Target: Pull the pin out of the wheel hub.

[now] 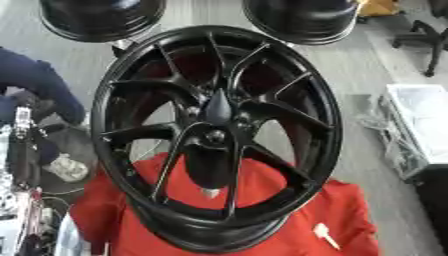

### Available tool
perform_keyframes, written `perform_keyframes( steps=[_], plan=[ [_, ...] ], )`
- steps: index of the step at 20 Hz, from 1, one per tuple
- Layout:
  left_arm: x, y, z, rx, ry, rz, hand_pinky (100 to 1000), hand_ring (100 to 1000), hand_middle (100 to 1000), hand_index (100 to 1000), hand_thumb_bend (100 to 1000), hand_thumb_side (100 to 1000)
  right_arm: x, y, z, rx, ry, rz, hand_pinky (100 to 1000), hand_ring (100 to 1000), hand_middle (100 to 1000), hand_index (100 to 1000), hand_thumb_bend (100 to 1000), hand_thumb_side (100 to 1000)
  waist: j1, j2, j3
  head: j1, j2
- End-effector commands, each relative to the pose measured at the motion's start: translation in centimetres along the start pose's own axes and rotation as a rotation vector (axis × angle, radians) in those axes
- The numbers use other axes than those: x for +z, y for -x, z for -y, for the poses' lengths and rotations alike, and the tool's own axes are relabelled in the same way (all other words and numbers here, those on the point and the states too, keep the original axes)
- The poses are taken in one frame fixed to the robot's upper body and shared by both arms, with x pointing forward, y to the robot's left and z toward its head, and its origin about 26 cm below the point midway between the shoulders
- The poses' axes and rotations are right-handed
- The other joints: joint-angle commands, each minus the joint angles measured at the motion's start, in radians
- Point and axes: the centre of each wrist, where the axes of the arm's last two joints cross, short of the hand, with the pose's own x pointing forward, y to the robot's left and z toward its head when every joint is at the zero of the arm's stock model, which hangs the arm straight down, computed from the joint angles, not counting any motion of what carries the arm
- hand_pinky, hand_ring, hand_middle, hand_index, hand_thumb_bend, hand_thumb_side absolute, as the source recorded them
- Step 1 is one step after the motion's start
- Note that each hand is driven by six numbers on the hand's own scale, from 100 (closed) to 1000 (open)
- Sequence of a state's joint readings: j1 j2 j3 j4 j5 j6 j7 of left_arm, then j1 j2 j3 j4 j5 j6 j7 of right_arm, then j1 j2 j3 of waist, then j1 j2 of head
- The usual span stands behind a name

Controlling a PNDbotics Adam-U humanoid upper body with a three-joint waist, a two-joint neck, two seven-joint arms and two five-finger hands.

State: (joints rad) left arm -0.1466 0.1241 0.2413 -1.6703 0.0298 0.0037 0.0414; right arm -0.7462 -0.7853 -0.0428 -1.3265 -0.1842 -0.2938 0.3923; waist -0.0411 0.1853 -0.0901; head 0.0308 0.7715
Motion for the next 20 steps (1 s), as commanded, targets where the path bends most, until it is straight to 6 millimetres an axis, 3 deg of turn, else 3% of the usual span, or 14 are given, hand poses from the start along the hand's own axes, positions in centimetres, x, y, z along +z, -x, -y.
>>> perform_keyframes(
  steps=[1,5,6,8,11,15,20],
  plan=[
    [-0.4,-0.9,-0.9,-0.019,-0.026,0.033,689,827,715,673,292,805,2.6,1.5,1.8,0.02,0.129,-0.101,775,754,639,498,295,190,0.004,-0.013,-0.015,0.02,-0.001],
    [-0.5,-1.0,-1.0,-0.017,-0.042,0.038,689,827,715,674,291,806,8.1,6.6,-0.8,-0.072,0.268,-0.348,778,767,666,605,429,233,0.006,-0.004,-0.029,0.033,-0.001],
    [-0.6,-1.1,-1.0,-0.016,-0.042,0.04,689,828,716,674,291,807,9.7,7.8,-1.6,-0.096,0.303,-0.42,789,791,716,725,491,269,0.006,-0.001,-0.027,0.034,-0.001],
    [-0.7,-1.2,-0.9,-0.014,-0.04,0.044,689,828,716,674,291,807,12.9,10.0,-4.1,-0.149,0.357,-0.563,800,817,778,831,565,309,0.007,0.004,-0.022,0.032,-0.001],
    [-0.7,-1.2,-0.7,-0.011,-0.035,0.046,690,828,716,674,290,807,17.4,12.4,-8.4,-0.211,0.4,-0.747,813,852,841,905,631,356,0.009,0.005,-0.012,0.023,-0.001],
    [-0.7,-1.1,-0.5,-0.005,-0.026,0.043,690,828,716,674,290,808,21.4,12.8,-12.9,-0.242,0.479,-0.845,819,874,875,922,643,372,0.011,0.003,-0.003,0.011,-0.001],
    [-0.5,-1.0,-0.3,-0.001,-0.013,0.036,690,828,717,674,288,809,24.6,11.2,-17.1,-0.275,0.603,-0.846,814,859,857,911,622,378,0.013,-0.004,0.008,0.0,-0.001]
  ],
)
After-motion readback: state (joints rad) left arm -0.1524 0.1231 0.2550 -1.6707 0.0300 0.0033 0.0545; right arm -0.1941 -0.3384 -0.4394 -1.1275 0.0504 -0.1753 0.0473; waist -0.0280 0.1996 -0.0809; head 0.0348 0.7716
